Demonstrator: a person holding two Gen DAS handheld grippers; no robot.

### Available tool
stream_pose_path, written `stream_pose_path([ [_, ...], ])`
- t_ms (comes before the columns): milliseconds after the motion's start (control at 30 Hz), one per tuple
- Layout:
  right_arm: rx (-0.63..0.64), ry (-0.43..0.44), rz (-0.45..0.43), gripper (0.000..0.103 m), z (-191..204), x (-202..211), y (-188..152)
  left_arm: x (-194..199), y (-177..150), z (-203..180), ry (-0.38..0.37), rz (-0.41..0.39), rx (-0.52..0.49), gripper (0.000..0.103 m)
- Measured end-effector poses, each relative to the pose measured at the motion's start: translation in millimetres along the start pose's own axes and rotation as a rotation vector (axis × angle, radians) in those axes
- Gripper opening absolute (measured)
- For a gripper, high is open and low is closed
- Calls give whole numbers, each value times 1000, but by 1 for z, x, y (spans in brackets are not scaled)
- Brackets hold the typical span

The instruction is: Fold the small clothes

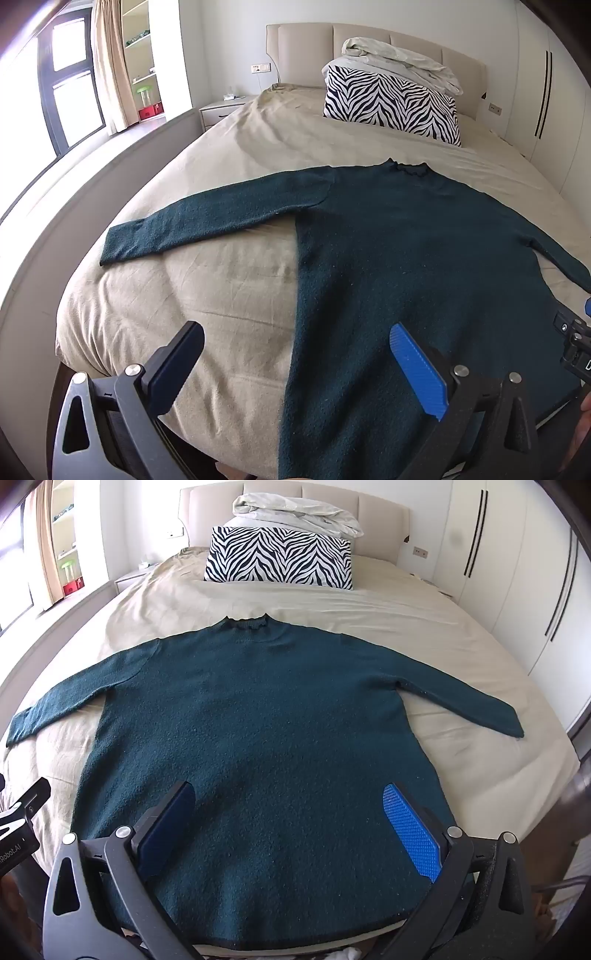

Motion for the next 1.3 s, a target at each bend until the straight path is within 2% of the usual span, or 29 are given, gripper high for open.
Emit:
stream_pose_path([
  [633,-2,18,30,103,1,-5,-4,2,-2,-3,-4,-1,15,103],
  [1300,9,17,38,103,9,-10,-8,-3,-4,13,-9,4,45,103],
])
Point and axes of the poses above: each gripper's, at about its wrist camera, not at the fingertips, and x roughly against the way its jaws point, z to its left, y to its top, the point moved 2 cm from there along -x, roughly the way its jaws point, and after that the axes turned 10 degrees about -y, right-handed, at the moved point
